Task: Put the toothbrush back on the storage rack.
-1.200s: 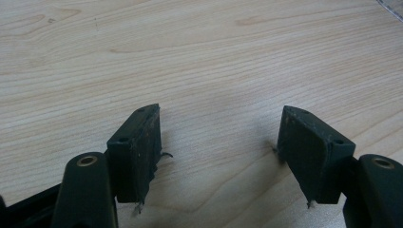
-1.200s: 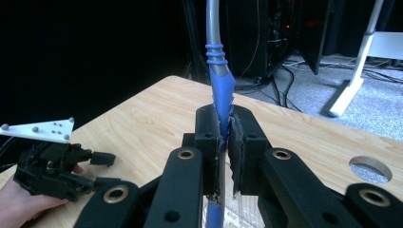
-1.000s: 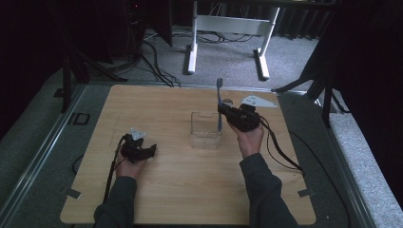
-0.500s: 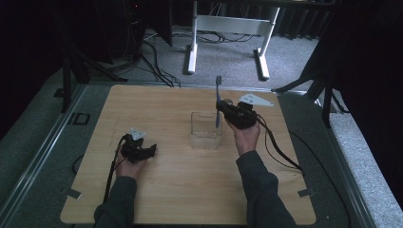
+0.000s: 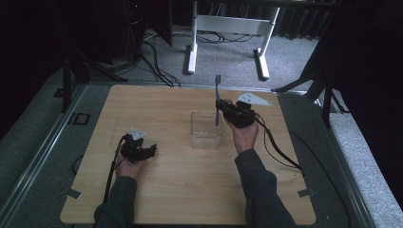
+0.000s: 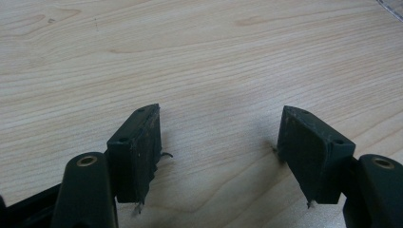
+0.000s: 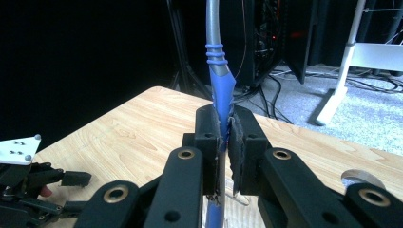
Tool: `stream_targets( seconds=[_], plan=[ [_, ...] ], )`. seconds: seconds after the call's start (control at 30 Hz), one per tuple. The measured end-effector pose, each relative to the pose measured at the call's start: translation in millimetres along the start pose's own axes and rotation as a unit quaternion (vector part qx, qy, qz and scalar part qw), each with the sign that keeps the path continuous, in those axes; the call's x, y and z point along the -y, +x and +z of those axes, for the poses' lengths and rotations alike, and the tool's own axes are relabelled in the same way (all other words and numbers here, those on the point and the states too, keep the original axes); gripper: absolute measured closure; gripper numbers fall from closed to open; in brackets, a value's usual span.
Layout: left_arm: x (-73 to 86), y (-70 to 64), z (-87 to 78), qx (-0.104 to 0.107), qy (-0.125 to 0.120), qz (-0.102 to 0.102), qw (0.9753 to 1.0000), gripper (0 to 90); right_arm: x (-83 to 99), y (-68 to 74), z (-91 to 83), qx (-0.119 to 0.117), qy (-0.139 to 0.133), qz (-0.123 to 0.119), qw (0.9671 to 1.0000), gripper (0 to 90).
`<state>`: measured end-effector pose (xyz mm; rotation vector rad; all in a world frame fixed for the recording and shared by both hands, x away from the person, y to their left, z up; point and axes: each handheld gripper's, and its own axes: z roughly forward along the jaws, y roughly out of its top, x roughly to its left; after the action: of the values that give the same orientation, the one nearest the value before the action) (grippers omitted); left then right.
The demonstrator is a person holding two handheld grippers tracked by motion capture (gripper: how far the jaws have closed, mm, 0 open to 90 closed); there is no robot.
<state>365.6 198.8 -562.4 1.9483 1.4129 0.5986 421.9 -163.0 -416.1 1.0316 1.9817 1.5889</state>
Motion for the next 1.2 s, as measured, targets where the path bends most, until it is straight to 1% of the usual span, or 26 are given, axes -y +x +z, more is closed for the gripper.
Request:
stream_targets(
  seconds=[0.37, 0.7, 1.2],
  plan=[
    [0.0, 0.1, -0.1, 0.0, 0.001, 0.001, 1.0, 31.9, 2.3, 0.8, 3.8, 0.0, 0.012, -0.012, 0.9999, 82.5],
    [0.0, 0.0, 0.0, 0.0, 0.0, 0.0, 1.0, 31.9, 6.2, 3.2, 6.7, -0.007, 0.025, -0.026, 0.9993, 82.5],
    [0.0, 0.1, -0.1, 0.0, 0.001, 0.001, 1.0, 31.8, 14.9, 8.0, 12.3, -0.012, 0.056, -0.056, 0.9968, 82.3]
  ],
)
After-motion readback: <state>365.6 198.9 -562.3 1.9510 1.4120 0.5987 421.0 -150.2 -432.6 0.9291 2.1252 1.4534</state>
